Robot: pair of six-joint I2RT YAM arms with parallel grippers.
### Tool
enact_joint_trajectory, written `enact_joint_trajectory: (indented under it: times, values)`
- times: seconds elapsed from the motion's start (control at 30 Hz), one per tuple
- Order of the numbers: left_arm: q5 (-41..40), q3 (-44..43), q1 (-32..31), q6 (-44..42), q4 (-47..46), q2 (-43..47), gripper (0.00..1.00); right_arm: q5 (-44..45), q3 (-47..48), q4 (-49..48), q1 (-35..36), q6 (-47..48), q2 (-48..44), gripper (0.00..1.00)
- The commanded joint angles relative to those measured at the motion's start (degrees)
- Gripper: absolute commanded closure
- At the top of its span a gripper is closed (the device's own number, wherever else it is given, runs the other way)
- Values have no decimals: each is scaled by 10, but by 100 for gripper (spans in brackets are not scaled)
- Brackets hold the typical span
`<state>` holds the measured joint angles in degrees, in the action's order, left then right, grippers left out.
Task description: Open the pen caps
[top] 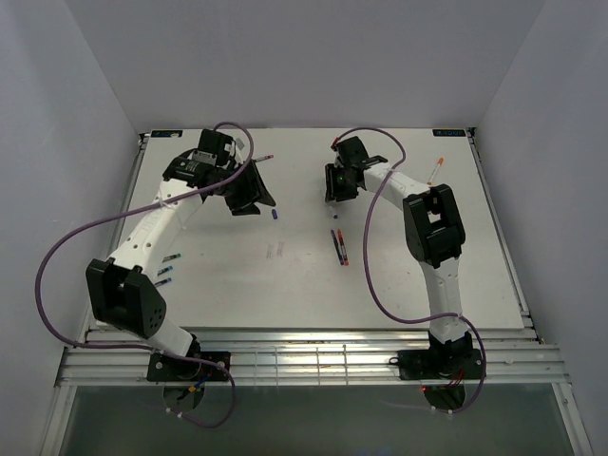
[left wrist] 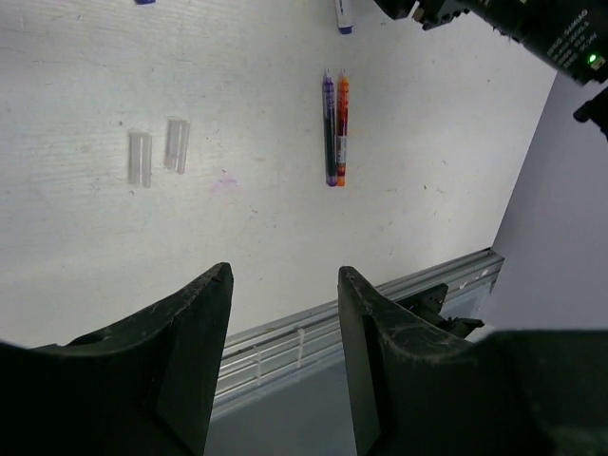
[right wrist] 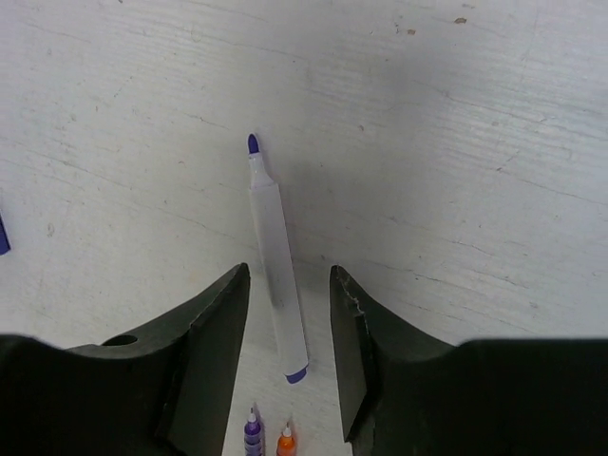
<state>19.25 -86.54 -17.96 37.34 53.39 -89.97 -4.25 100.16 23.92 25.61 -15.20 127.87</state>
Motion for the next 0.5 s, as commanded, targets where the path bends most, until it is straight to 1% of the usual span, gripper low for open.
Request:
enact_joint_trajectory:
  times: [0.0,0.07,0.1,0.13,0.23,0.27,0.47]
  values:
    - [11,35,-11,-38,-21,58,41,18,29,13,-5,-18,-30,54]
    - [0,49,-16,-57,-22,85,41,40,45,14,-10,-20,-46,51]
    - [-9,58,-19,-62,-23,94,41,73,51,16,-13,-20,-51,48]
    - [-14,77,-21,-66,-25,104,41,85,56,17,-17,-20,-56,46]
    - [-21,121,-22,-79,-37,139,41,121,60,18,-53,-36,-69,41]
    - [-21,131,-22,-81,-39,153,41,126,61,21,-79,-41,-70,41]
    - [-3,192,-22,-97,-64,193,41,162,76,47,-182,-56,-72,35]
